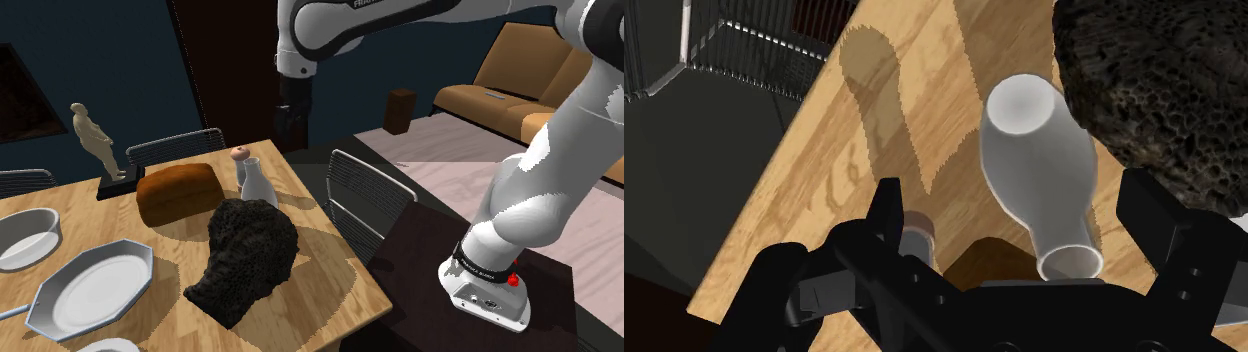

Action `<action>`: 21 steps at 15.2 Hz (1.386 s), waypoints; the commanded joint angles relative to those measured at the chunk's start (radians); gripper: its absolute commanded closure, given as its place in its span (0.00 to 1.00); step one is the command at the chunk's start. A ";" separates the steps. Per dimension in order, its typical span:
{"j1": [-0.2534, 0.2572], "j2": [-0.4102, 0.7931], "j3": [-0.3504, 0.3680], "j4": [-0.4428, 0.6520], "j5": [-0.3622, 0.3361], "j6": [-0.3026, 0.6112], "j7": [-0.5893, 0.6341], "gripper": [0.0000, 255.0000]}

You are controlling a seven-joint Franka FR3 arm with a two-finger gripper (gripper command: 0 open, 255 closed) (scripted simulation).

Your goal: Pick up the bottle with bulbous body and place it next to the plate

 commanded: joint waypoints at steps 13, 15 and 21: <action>0.064 0.408 0.053 0.321 -0.056 0.047 0.068 0.00; 0.065 0.415 0.053 0.304 -0.057 0.071 0.068 0.00; 0.067 0.426 0.053 0.283 -0.059 0.103 0.070 0.00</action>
